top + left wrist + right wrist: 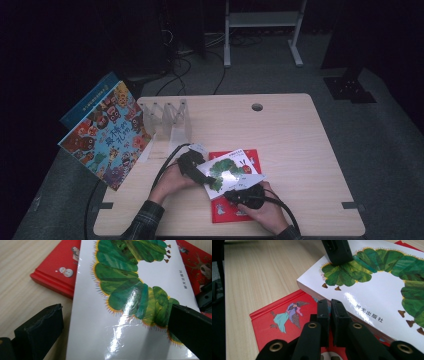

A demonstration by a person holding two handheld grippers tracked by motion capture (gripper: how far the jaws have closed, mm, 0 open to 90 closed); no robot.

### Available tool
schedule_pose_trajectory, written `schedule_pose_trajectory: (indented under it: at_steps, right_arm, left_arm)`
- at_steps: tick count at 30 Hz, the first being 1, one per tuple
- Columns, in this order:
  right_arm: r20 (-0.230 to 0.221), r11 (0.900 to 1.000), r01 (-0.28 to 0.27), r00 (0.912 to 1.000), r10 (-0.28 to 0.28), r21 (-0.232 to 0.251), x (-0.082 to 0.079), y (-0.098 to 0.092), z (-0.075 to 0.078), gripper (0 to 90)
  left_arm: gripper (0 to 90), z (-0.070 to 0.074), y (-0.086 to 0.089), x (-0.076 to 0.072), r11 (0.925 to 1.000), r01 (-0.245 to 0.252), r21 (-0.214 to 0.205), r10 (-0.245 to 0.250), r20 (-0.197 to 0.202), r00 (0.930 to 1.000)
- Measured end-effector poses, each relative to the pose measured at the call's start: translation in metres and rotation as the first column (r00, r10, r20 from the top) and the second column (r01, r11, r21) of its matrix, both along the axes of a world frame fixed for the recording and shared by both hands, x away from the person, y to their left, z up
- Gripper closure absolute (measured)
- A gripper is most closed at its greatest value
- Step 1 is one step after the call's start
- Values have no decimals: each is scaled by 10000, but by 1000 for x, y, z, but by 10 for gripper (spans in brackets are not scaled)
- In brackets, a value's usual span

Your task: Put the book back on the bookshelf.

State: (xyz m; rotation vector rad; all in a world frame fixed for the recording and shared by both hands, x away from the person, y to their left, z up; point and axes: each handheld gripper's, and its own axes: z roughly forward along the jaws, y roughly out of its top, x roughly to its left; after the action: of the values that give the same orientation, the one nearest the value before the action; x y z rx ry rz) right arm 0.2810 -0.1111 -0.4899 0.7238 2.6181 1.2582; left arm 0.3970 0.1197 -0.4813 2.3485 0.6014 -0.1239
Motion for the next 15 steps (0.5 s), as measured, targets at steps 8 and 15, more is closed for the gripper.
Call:
schedule_pose_trajectory:
  at_steps: [8,15]
  right_arm:
    - [56,10000,6,10000,-6,-42,1,1,0,895]
    - [11,10000,-21,10000,21,0,3,2,0,896]
  left_arm:
    - [0,1,-7,-1,9998,87,201,-82,-282,9996]
    - [0,7,-9,-1,9993,-42,361,47,-157,9999]
